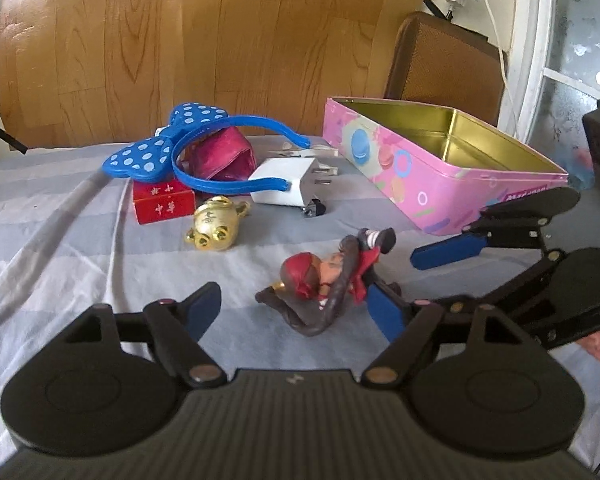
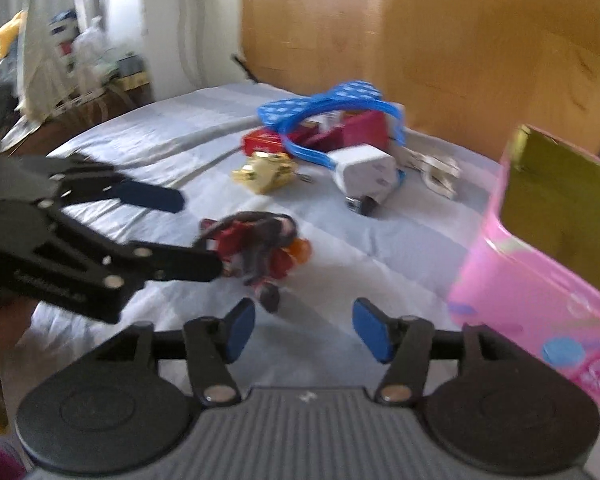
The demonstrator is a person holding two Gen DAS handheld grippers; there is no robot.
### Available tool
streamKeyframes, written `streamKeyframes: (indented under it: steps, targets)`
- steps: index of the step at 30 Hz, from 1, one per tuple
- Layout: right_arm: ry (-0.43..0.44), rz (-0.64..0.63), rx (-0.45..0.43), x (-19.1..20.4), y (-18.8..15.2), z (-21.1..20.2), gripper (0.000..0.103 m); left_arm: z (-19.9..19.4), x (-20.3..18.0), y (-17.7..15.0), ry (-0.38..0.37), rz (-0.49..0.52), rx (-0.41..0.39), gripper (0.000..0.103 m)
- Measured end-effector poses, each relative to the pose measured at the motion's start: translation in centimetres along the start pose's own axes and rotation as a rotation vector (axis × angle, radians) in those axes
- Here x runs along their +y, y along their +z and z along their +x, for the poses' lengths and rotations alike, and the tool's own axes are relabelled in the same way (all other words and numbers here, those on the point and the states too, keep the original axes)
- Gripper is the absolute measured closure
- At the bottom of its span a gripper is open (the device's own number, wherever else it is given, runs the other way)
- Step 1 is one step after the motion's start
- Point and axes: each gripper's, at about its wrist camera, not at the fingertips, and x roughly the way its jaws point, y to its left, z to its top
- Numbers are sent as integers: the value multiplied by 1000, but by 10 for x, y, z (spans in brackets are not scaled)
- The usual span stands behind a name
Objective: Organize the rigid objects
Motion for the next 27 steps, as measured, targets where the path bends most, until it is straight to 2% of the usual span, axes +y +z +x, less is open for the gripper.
streamKeyframes:
  steps: [1, 3, 4, 6, 7, 8, 10, 15, 17, 20, 23, 27]
  targets:
    - [9, -15, -1, 2, 1, 2, 43, 0, 2, 0, -12, 2, -3, 22]
    - [20, -31, 1, 4, 4, 9, 42, 3, 2, 1, -30, 13, 2, 30]
    - [23, -34, -2, 5, 5, 13, 41, 5, 0, 1, -42, 22, 10, 42]
    - [41, -60, -28, 8, 7, 19, 41, 8, -2, 2, -61, 20, -1, 44]
    - [54, -78, -40, 11, 7, 20, 46, 9, -2, 3, -62, 15, 0, 52]
    - [63, -74, -45, 11, 8, 21, 52, 11, 0, 5, -83, 6, 15, 66]
    - [27, -61, -58, 13, 10, 19, 74, 10, -2, 10, -74, -8, 29, 66]
    - [-10, -29, -119, 6, 15, -2, 76, 0, -23, 31, -42, 28, -13, 66]
    - [-30, -3, -157, -3, 18, -19, 84, -2, -33, 44, -30, 41, -33, 68]
    - [-66, 28, -215, -19, 24, -50, 86, -4, -51, 69, -59, 50, -69, 67]
    - [-124, 34, -267, -35, 26, -73, 86, -1, -79, 92, -57, 97, -117, 69]
    - [-205, 80, -335, -68, 20, -107, 86, 12, -118, 121, -109, 140, -156, 68]
